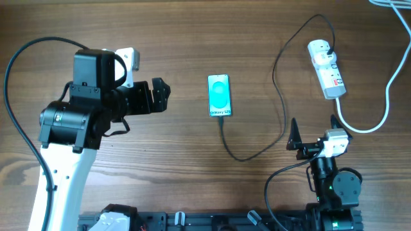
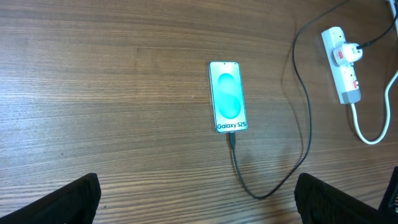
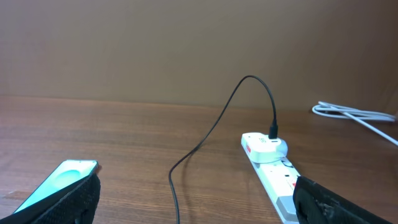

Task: Plug charger to phone and switch on socket

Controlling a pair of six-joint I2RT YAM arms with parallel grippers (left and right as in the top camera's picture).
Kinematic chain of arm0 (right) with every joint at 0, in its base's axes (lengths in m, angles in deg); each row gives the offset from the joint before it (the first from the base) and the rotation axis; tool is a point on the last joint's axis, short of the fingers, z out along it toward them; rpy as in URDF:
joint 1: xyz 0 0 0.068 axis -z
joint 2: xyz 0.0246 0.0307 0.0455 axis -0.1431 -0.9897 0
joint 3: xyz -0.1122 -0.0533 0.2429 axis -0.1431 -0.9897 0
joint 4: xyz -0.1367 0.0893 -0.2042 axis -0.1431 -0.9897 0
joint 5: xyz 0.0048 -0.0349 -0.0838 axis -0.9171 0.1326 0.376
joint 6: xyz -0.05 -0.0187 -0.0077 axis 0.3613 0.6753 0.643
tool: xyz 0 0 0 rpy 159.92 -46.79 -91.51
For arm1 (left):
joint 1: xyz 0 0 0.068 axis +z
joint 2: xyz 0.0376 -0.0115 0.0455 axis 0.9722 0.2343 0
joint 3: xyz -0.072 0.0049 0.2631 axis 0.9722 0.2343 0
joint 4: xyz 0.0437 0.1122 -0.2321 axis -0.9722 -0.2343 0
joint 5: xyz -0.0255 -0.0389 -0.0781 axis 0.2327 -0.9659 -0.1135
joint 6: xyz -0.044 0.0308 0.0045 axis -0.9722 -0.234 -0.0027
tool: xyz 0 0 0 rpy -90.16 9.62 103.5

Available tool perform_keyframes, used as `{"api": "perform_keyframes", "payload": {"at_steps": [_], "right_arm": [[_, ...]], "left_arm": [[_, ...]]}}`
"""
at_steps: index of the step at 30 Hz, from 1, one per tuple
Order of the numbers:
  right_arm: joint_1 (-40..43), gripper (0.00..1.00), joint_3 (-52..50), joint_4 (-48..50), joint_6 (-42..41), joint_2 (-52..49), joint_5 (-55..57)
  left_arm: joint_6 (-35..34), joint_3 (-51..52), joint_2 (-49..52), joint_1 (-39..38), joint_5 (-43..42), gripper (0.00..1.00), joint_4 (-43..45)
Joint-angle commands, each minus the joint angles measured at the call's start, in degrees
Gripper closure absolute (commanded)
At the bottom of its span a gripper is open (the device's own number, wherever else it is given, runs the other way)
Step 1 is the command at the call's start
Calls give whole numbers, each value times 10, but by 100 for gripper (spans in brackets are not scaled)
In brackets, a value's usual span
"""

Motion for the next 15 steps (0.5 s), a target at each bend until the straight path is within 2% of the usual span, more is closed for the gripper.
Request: {"api": "perform_keyframes", "payload": {"at_steps": [1, 15], "right_arm": [[6, 0, -1, 0, -7, 8, 12], [6, 0, -2, 0, -1, 8, -3]], "left_arm": [[9, 0, -2, -1, 3, 0, 0], [9, 0, -2, -1, 3, 0, 0]]}}
